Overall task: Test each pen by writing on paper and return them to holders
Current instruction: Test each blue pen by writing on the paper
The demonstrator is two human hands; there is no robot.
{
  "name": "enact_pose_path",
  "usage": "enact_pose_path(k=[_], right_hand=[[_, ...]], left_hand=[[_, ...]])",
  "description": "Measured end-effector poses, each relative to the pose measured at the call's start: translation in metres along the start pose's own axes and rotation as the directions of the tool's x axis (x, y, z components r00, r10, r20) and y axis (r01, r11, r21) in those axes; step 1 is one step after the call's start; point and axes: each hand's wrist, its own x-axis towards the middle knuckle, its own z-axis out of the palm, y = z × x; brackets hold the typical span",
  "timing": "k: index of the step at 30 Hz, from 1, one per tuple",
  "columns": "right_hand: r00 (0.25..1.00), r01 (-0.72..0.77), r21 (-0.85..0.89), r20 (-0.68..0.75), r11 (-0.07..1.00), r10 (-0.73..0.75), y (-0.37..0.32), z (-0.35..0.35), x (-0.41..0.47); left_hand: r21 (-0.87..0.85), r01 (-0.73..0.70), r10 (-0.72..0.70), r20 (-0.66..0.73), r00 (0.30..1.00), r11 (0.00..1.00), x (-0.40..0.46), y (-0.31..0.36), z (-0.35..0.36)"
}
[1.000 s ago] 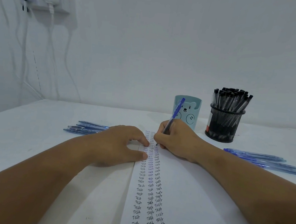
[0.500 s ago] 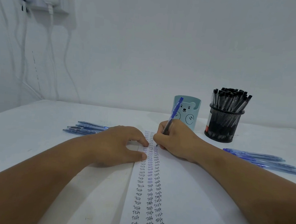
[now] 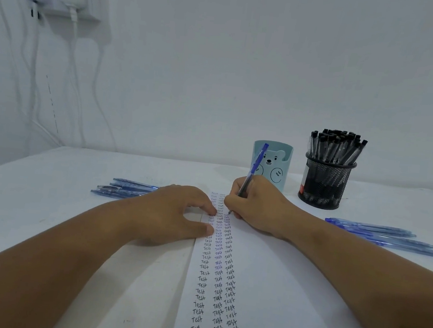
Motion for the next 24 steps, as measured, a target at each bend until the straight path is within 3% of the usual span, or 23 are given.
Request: enact_pose_path(k=[15,17,19,20,24], right_hand=[[1.0,0.028,-0.008,-0.011,1.0,-0.029,0.0002,0.0013,0.0009],[0.999,0.007,0.177,-0.039,0.984,0.0,0.002,0.0014,0.0006],[0.997,-0.002,0.448,-0.071,0.894,0.038,0.0023,-0.0009,-0.0019],[0.993,0.025,0.482,-0.112,0.876,0.033,0.0021,-0.0031,-0.0034],[0.95,0.21,0.154,-0.264,0.966,-0.164,0.0007,-0.0083,-0.007]], left_hand=[[0.029,0.025,-0.025,0.0,1.0,0.999,-0.0015,0.0045,-0.0005],[0.022,0.028,-0.028,-0.001,1.0,0.999,-0.0017,0.0037,-0.0006],[0.007,0.035,-0.035,-0.004,0.999,0.999,-0.0015,0.0031,-0.0005],[0.005,0.038,-0.038,-0.004,0.999,0.999,-0.0017,0.0029,-0.0004],[0.005,0.029,-0.029,-0.009,1.0,1.0,-0.001,0.0023,0.0006]])
